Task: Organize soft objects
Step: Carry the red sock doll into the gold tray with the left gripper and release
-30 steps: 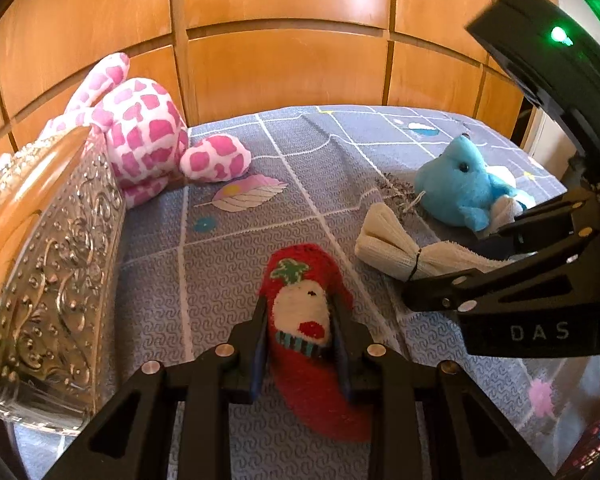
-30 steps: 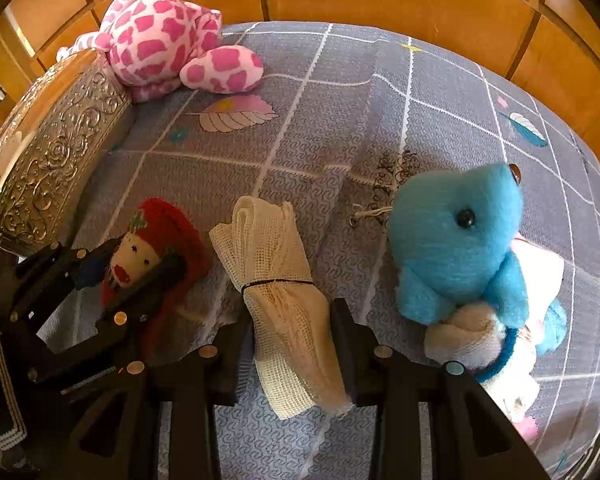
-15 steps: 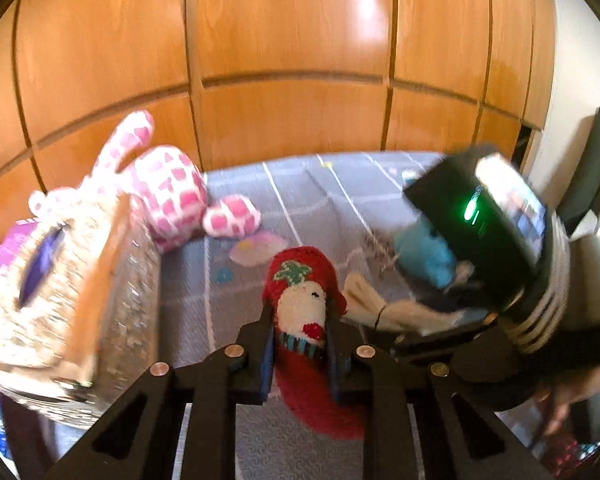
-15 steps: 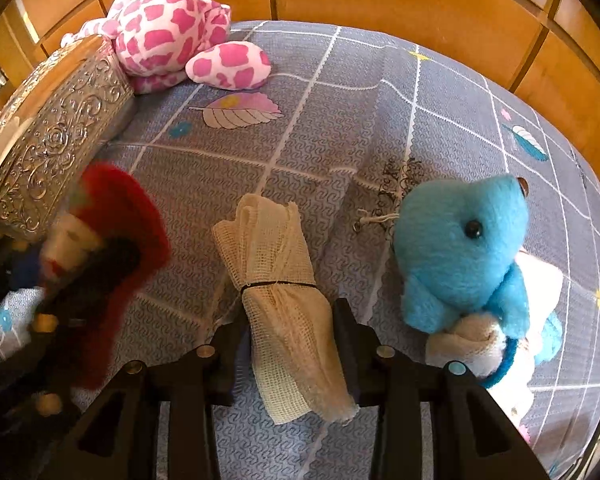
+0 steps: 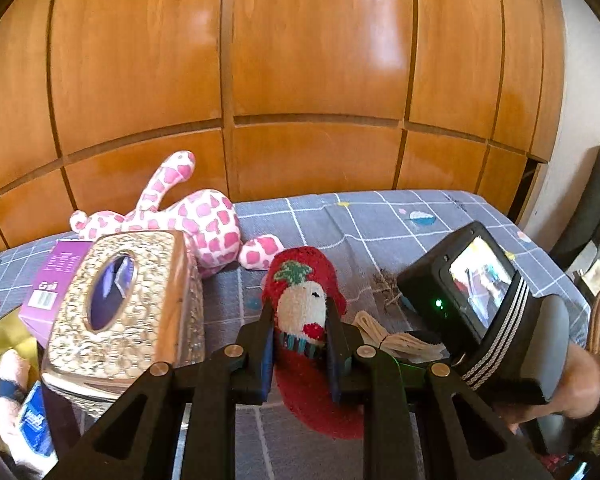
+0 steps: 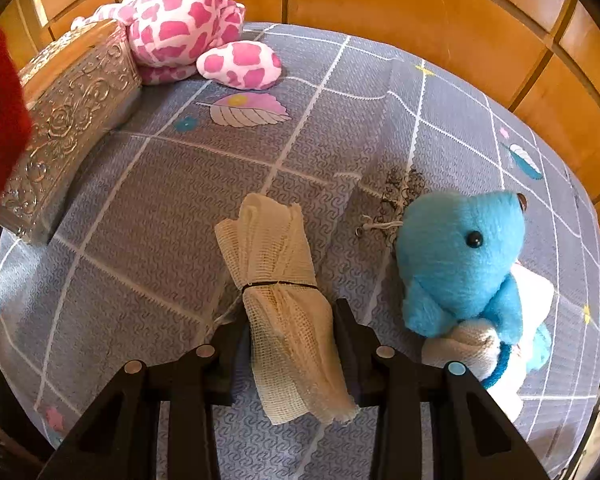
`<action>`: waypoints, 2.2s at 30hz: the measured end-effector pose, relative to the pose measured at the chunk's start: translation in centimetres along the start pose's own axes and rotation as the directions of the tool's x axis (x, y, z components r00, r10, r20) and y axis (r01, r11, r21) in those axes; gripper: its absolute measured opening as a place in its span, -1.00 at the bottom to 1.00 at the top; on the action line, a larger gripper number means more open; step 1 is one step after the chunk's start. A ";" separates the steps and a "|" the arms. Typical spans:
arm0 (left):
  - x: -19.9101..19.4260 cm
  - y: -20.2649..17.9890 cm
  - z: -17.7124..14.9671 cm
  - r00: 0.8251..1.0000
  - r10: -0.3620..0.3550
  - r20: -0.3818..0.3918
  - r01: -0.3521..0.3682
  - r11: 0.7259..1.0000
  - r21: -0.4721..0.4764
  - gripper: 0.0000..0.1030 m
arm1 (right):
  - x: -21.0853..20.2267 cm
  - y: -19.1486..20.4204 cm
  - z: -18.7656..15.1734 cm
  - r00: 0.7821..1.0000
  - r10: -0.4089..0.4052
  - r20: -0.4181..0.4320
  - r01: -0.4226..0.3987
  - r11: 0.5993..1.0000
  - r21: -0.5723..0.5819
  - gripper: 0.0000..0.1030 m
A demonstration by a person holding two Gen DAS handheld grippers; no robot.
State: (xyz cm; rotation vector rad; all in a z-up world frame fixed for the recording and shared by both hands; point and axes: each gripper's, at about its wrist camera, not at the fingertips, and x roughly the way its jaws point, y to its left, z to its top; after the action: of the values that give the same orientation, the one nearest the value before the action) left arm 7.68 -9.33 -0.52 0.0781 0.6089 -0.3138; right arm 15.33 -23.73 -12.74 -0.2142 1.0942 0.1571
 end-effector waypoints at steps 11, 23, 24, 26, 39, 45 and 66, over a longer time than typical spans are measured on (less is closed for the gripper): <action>-1.8 2.3 0.9 1.000 0.004 0.013 -0.003 0.998 -0.065 -0.59 | -0.1 0.3 -0.3 1.000 -0.006 0.004 0.006 1.000 -0.002 -0.27; -2.8 8.6 2.2 0.996 0.094 0.012 -0.091 0.985 -0.149 -0.59 | -0.2 1.0 -0.3 1.000 -0.022 0.007 0.022 0.999 -0.023 -0.28; -2.9 9.6 2.3 0.994 0.111 0.012 -0.108 0.981 -0.164 -0.59 | -0.2 1.0 -0.3 1.000 -0.023 0.007 0.023 0.999 -0.025 -0.28; -3.4 11.3 2.5 0.987 0.158 0.020 -0.151 0.972 -0.182 -0.59 | -0.3 1.1 -0.4 1.000 -0.024 0.008 0.025 0.999 -0.027 -0.28; -6.9 21.4 -3.3 0.914 0.396 -0.082 -0.403 0.871 -0.283 -0.59 | -0.5 2.2 -0.7 0.999 -0.045 0.019 0.046 0.997 -0.055 -0.28; -8.8 24.1 -6.9 0.890 0.438 -0.129 -0.454 0.825 -0.336 -0.58 | -0.6 2.5 -0.9 0.999 -0.049 0.024 0.050 0.997 -0.063 -0.28; -10.4 28.3 -11.7 0.847 0.483 -0.222 -0.531 0.746 -0.401 -0.55 | -0.4 2.9 -1.3 0.998 -0.061 0.034 0.063 0.995 -0.072 -0.28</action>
State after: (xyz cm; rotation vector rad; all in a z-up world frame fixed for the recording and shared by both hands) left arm 2.05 22.20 -4.72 -0.1888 0.7260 0.3768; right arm 13.32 -21.28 -13.23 -0.3104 1.0498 0.1447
